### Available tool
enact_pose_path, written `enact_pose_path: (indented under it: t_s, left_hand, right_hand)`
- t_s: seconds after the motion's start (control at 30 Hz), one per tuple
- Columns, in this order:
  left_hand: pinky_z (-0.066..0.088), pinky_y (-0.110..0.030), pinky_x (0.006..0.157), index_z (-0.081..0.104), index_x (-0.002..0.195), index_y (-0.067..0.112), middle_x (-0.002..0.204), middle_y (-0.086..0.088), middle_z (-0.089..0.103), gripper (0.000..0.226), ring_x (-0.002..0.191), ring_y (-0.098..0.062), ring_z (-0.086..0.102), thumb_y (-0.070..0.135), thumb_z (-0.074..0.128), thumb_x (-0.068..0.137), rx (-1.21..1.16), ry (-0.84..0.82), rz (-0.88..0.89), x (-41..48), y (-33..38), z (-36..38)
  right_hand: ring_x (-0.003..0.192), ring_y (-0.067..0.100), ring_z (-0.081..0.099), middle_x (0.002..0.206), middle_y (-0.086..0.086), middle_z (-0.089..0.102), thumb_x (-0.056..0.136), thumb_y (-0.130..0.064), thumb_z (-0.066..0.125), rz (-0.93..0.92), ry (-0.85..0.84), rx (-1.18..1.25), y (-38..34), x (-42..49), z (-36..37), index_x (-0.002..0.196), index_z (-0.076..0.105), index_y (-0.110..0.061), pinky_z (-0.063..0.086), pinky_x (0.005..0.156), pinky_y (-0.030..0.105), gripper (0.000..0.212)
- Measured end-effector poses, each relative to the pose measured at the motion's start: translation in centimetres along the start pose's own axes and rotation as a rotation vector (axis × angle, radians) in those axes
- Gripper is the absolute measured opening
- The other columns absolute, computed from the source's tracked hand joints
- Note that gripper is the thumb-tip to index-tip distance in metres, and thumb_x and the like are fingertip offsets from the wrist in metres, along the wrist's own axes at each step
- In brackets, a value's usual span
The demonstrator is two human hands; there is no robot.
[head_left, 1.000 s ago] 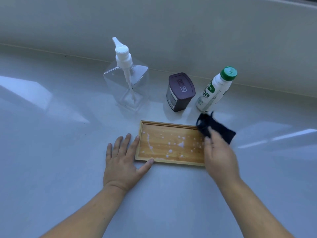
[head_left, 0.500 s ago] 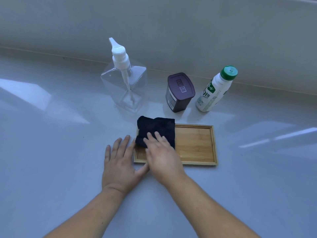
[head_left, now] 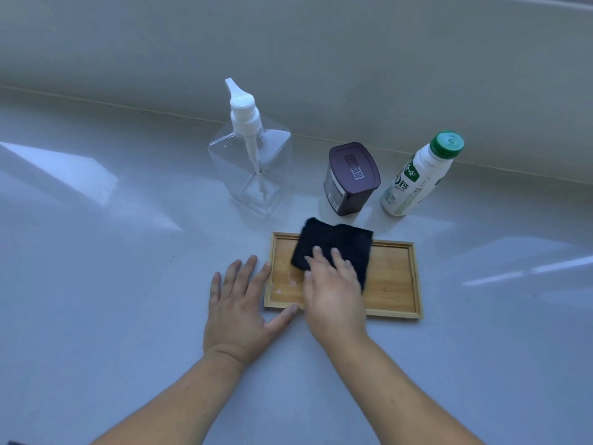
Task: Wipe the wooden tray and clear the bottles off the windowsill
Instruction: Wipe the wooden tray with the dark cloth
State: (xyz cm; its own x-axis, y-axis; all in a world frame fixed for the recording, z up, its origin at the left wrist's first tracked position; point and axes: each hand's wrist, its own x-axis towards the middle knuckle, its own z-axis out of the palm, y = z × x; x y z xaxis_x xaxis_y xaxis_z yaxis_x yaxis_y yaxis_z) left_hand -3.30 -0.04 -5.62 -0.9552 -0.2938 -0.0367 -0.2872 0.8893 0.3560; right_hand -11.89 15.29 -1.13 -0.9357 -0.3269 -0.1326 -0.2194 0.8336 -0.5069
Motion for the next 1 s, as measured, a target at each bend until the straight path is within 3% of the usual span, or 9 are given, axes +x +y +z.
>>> enact_pose_path:
  t_s: [0.23,0.4,0.5,0.6,0.8,0.87,1.0]
  left_hand:
    - [0.003,-0.049,0.126,0.046,0.151,0.022,0.165,0.005,0.033,0.082,0.156,-0.020,0.017,0.072,0.041,0.086,0.020,-0.010,0.004,0.1,-0.5,0.6]
    - [0.008,-0.052,0.126,0.039,0.156,0.026,0.165,0.003,0.033,0.086,0.155,-0.022,0.020,0.069,0.045,0.082,0.004,-0.010,0.010,0.1,-0.5,0.5]
    - [0.007,-0.052,0.126,0.042,0.154,0.028,0.165,0.003,0.034,0.088,0.155,-0.021,0.019,0.078,0.047,0.081,-0.006,0.000,-0.005,0.1,-0.2,0.4]
    - [0.002,-0.049,0.127,0.041,0.155,0.029,0.166,0.006,0.031,0.095,0.156,-0.016,0.013,0.090,0.041,0.082,0.004,-0.001,-0.027,0.0,0.0,0.3]
    - [0.003,-0.050,0.127,0.040,0.155,0.031,0.166,0.006,0.031,0.097,0.156,-0.016,0.012,0.093,0.038,0.081,0.003,0.000,-0.026,0.0,0.0,0.1]
    - [0.004,-0.051,0.127,0.040,0.155,0.031,0.166,0.005,0.032,0.097,0.156,-0.017,0.013,0.093,0.038,0.080,0.007,-0.002,-0.021,0.0,0.0,0.1]
    - [0.002,-0.049,0.127,0.038,0.155,0.032,0.166,0.006,0.032,0.099,0.156,-0.017,0.014,0.095,0.035,0.079,-0.008,-0.002,-0.015,0.0,-0.1,0.1]
  right_hand:
    - [0.148,0.024,0.033,0.144,0.001,0.061,0.108,-0.027,0.038,-0.198,-0.109,-0.040,-3.0,0.6,1.4,0.147,0.050,-0.009,0.023,0.120,0.041,0.045]
    - [0.138,0.020,0.045,0.133,0.006,0.068,0.105,-0.030,0.040,-0.303,-0.239,0.021,0.2,-2.8,-1.1,0.137,0.062,-0.016,0.036,0.113,0.039,0.041]
    - [0.126,0.018,0.053,0.130,0.001,0.068,0.104,-0.034,0.039,-0.240,-0.237,0.010,3.3,-4.2,-3.0,0.136,0.061,-0.021,0.040,0.105,0.033,0.041]
    - [0.108,0.020,0.060,0.114,0.000,0.069,0.104,-0.031,0.043,-0.066,-0.127,-0.015,7.0,-4.9,-5.3,0.128,0.065,-0.018,0.047,0.088,0.032,0.035]
    - [0.088,0.022,0.056,0.085,-0.005,0.060,0.103,-0.027,0.042,0.200,0.109,-0.049,10.2,-5.9,-7.1,0.118,0.066,-0.009,0.041,0.073,0.035,0.033]
    - [0.092,0.026,0.059,0.091,0.005,0.067,0.103,-0.027,0.045,0.205,0.107,-0.021,8.0,-5.1,-6.0,0.124,0.066,-0.009,0.046,0.076,0.038,0.036]
    - [0.098,0.030,0.061,0.101,0.012,0.067,0.104,-0.031,0.048,0.018,-0.012,0.102,1.7,-2.9,-2.6,0.132,0.063,-0.012,0.049,0.081,0.039,0.036]
